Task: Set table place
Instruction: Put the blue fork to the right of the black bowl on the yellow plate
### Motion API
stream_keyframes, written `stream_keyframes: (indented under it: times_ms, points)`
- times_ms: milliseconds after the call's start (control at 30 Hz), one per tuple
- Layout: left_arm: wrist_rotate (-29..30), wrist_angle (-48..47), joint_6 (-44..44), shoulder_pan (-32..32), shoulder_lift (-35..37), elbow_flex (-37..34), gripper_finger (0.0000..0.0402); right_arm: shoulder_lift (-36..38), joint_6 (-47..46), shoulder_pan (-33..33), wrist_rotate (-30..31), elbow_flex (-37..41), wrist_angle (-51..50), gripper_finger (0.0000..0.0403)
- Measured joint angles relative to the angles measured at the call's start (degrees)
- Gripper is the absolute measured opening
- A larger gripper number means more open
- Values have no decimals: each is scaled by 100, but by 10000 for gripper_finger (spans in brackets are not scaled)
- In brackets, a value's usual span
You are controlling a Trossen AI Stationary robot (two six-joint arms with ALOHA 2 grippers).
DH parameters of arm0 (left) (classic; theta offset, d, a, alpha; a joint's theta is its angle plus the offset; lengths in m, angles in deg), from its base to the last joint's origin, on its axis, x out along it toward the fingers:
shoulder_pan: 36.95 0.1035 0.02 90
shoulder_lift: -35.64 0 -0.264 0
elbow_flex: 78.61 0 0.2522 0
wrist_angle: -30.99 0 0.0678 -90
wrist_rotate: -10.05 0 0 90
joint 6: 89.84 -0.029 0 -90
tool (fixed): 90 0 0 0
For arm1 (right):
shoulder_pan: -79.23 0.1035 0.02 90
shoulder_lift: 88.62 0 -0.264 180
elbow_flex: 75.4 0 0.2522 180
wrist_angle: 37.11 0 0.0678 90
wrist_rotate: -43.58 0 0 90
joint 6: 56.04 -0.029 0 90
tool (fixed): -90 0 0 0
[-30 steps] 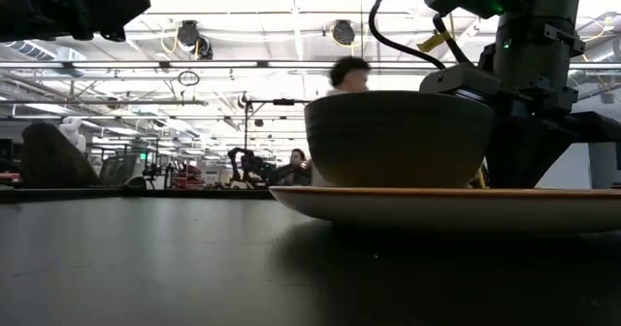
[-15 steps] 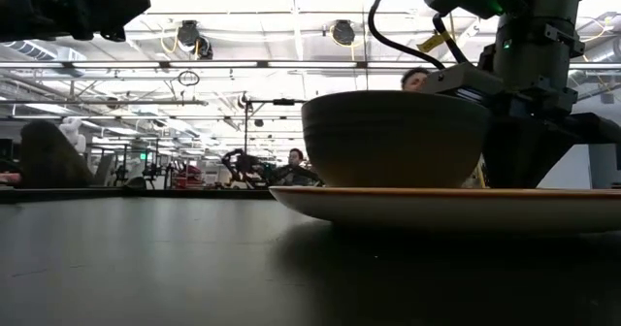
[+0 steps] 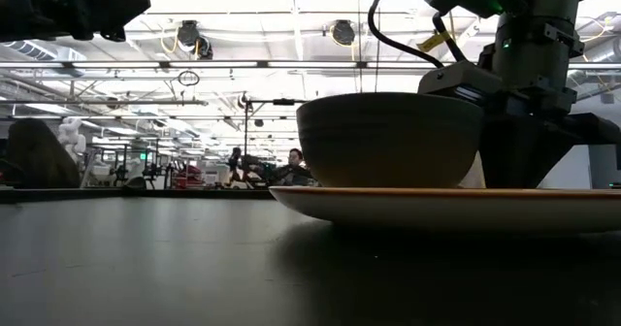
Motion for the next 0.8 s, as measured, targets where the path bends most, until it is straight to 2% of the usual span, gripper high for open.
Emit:
stream_keyframes:
  times_ms: [800]
  points:
    - [-165, 2, 0, 0, 0, 0, 19, 236, 12, 4, 109, 6, -212, 65]
